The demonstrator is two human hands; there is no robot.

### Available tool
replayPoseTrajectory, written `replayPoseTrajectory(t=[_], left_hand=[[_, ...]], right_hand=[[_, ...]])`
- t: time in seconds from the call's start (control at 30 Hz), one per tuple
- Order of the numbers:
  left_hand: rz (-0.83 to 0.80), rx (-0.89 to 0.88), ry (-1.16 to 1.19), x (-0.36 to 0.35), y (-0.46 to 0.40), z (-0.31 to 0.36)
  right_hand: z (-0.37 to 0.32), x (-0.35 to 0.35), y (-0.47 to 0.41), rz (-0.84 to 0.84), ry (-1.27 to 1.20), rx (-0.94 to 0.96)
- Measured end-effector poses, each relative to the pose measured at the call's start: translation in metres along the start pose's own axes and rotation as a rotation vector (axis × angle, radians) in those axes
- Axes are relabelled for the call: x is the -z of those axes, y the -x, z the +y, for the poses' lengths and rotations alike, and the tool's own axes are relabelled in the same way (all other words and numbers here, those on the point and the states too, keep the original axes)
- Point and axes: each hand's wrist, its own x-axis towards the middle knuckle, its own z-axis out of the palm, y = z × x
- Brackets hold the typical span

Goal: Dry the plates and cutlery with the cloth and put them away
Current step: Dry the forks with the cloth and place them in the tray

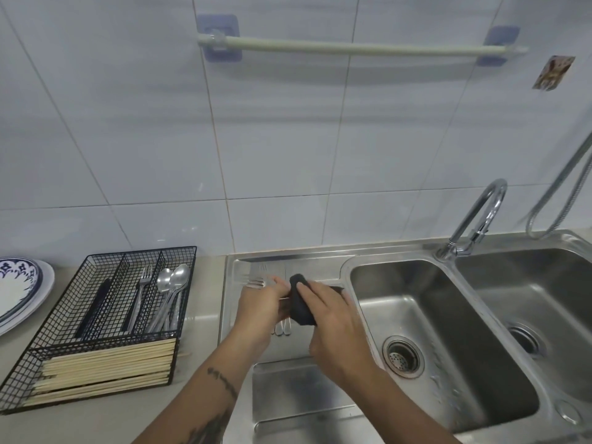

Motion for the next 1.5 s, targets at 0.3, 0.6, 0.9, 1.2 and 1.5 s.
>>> replayPoseTrajectory(t=[0.3,0.6,0.9,1.2,1.5], left_hand=[[0.013,0.007,0.084,0.001,0.007,0.001],[-0.105,-0.076,0.055,0.007,0.011,-0.005],[-0.074,-0.034,0.206,0.008,0.004,-0.008],[0.104,-0.093,0.082,0.008,0.000,-0.014],[0.113,0.024,0.148,0.015,-0.001,-0.021]], right_hand=[[0.007,0.000,0.005,0.043,0.099,0.078],[0.034,0.018,-0.003,0.060,-0.116,-0.052],[0.018,0.016,-0.010,0.033,0.089,0.046],[-0.001,0.011,-0.004,0.130,0.003,0.162],[0.006,-0.008,0.002,0.034,0.033,0.180]])
